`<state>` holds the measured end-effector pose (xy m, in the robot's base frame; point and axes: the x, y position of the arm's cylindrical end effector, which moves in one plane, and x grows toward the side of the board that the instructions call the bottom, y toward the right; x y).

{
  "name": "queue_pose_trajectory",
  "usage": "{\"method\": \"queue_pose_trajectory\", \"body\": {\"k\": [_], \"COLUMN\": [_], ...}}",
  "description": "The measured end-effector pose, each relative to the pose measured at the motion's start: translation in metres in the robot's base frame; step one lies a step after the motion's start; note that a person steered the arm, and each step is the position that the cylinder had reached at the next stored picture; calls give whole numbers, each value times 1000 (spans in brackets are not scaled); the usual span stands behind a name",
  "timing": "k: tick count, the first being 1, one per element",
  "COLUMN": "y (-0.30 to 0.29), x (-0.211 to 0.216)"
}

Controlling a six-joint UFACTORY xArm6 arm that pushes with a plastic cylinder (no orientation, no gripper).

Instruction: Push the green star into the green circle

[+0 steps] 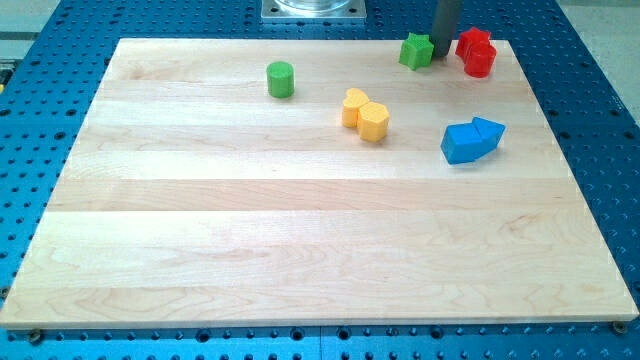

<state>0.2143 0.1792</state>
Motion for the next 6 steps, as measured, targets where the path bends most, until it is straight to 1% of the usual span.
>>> {"method": "queue_pose_trajectory", "body": {"k": [1,4,6], "y": [-34,-203,-202], "x": [4,46,46]}}
